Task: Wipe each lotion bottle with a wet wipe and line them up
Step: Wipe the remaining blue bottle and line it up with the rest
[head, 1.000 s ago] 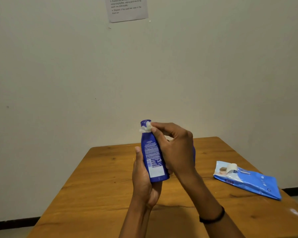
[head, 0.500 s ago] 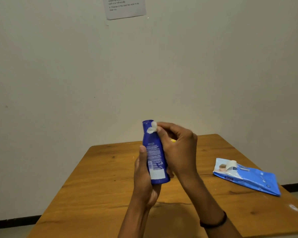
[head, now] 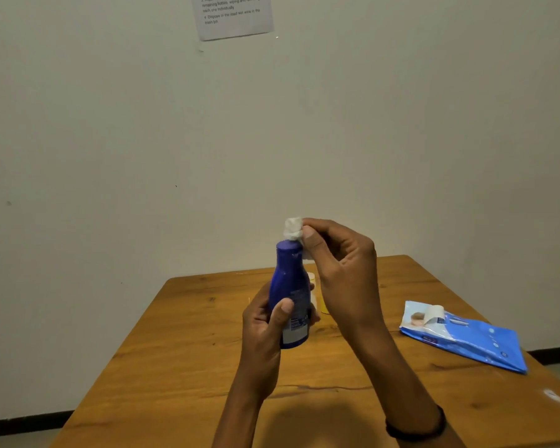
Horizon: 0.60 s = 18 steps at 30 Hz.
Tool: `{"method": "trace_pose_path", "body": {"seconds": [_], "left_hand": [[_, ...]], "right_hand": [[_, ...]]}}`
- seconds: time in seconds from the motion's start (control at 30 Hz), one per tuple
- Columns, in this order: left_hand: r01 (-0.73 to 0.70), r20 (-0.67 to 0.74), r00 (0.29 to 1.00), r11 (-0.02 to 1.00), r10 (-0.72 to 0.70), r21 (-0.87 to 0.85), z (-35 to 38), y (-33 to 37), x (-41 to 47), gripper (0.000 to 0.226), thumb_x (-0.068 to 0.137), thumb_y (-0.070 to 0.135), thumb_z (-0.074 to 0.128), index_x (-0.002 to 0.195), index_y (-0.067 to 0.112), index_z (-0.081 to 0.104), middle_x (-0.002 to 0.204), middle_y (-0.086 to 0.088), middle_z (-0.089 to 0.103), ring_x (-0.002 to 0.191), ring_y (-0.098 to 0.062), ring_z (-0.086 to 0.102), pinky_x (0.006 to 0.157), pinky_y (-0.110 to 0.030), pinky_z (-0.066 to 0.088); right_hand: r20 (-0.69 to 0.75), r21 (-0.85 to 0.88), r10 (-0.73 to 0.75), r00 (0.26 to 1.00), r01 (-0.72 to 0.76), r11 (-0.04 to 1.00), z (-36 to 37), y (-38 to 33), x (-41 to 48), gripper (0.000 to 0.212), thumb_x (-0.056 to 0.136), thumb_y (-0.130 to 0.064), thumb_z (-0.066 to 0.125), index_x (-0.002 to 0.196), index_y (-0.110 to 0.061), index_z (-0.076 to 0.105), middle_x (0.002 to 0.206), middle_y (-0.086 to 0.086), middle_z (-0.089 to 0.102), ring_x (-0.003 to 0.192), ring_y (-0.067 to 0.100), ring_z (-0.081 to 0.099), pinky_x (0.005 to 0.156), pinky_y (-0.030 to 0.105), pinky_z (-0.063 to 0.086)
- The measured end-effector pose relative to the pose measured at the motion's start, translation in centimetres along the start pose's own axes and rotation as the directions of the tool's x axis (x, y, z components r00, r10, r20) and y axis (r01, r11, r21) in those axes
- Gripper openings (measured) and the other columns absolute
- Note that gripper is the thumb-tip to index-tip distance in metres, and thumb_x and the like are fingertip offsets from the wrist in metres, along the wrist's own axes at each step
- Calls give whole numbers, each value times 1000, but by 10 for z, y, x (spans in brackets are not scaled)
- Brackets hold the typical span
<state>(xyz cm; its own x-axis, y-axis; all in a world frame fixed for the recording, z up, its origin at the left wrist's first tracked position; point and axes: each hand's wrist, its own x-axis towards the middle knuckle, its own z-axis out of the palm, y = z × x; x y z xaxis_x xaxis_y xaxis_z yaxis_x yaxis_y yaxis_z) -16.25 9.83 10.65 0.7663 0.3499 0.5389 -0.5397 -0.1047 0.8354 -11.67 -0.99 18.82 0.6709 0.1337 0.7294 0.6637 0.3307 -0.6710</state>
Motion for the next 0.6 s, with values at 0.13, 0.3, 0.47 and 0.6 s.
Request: {"method": "trace_pose_path", "body": {"seconds": [0.13,0.3,0.47,0.6], "left_hand": [[-53,26,998,996,51,69,-7,-2,-1,43,86,61,64,119,34,68,101,-3,73,90,-20,71,78,-34,59],[-73,-29,997,991,77,115,-11,-2,-2,48,86,61,64,123,30,67,110,-6,73,99,-26,70,79,-31,57],[-65,-73,994,983,79,174,-4,-2,-5,49,84,67,63,122,37,68,109,-4,72,99,-26,69,80,-28,56],[-63,-82,994,982,79,178,1,-3,-6,47,81,71,62,118,43,69,104,1,73,94,-17,70,76,-23,55]], "right_hand": [[149,-64,-12,989,22,998,-5,-7,1,21,97,-12,55,107,-21,71,104,-12,72,100,6,66,73,16,54],[251,-288,-212,944,282,915,-11,-15,-9,24,89,-27,60,102,-12,74,111,-5,70,107,1,62,88,16,51],[224,-419,-312,923,380,824,-13,-10,-17,23,83,-10,74,106,-9,74,110,2,71,106,9,65,90,18,52],[249,-425,-346,905,423,801,-13,-10,-18,21,84,-5,71,105,-9,73,107,1,72,104,8,64,89,18,52]]}}
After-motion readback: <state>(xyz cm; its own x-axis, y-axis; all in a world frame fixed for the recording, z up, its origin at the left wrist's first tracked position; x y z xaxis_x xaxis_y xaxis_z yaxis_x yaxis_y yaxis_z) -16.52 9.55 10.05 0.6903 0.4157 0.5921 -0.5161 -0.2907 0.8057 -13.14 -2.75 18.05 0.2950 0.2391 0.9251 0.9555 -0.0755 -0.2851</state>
